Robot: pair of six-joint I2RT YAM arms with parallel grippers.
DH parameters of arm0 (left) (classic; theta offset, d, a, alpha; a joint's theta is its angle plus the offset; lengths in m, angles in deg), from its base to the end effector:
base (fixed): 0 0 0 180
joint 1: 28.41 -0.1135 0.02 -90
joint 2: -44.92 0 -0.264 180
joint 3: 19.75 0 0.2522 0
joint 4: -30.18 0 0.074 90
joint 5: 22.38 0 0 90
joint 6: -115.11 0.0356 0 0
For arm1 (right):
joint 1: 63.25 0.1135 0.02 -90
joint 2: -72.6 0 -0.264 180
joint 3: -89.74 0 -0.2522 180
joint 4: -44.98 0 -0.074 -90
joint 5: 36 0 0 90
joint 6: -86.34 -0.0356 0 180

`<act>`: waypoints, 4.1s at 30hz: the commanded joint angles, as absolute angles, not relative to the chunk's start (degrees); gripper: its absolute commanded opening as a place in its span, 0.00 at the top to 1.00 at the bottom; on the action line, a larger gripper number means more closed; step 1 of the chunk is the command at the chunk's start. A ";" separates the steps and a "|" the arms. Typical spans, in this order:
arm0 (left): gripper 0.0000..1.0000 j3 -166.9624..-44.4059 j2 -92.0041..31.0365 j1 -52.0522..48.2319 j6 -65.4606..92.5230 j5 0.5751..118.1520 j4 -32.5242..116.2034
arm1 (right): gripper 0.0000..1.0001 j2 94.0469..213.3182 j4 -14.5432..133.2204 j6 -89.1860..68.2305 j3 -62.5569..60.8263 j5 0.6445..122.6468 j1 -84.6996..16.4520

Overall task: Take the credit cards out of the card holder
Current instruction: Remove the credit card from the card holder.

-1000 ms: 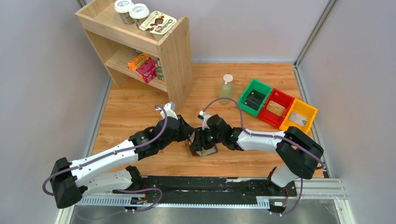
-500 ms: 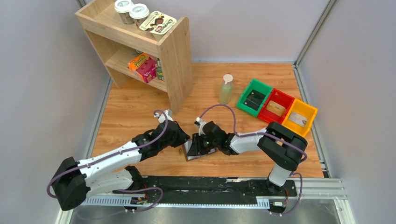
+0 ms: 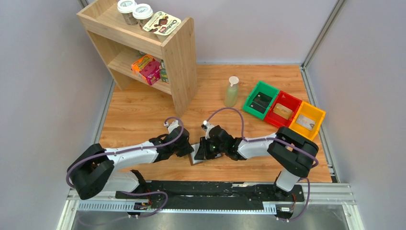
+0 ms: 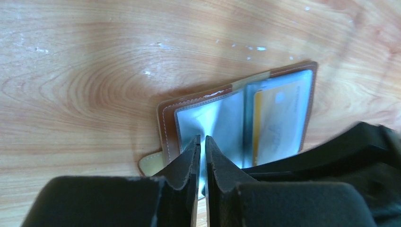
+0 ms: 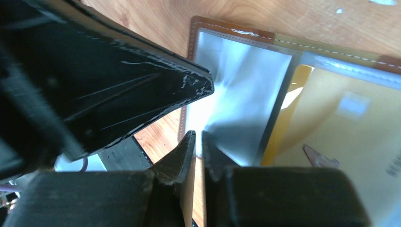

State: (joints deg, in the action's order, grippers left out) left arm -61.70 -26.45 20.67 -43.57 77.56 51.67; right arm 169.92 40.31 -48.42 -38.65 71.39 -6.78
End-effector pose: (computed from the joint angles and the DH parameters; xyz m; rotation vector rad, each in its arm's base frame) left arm 0.1514 -0.1653 0.1551 -0.5149 2.5156 -0.6647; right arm 0.1630 0.2653 0.1239 -0.4418 2.5477 1.1581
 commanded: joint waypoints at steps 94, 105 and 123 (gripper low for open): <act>0.70 -46.53 -33.20 20.11 -50.65 66.75 -1.04 | 0.84 165.15 67.36 -37.85 -33.78 66.92 -19.30; 0.73 -46.17 -42.00 20.11 -51.00 64.81 -13.44 | 0.86 166.20 66.21 -39.70 -34.75 68.68 -19.31; 1.00 -41.52 -41.31 20.11 -50.56 66.48 -17.68 | 1.00 169.28 66.04 -44.09 -36.51 68.95 -21.50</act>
State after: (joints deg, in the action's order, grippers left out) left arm -41.85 -44.57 19.58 -49.87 67.05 -12.17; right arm 165.15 61.33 -42.89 -33.61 68.31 -21.93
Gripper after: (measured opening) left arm 0.006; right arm 0.012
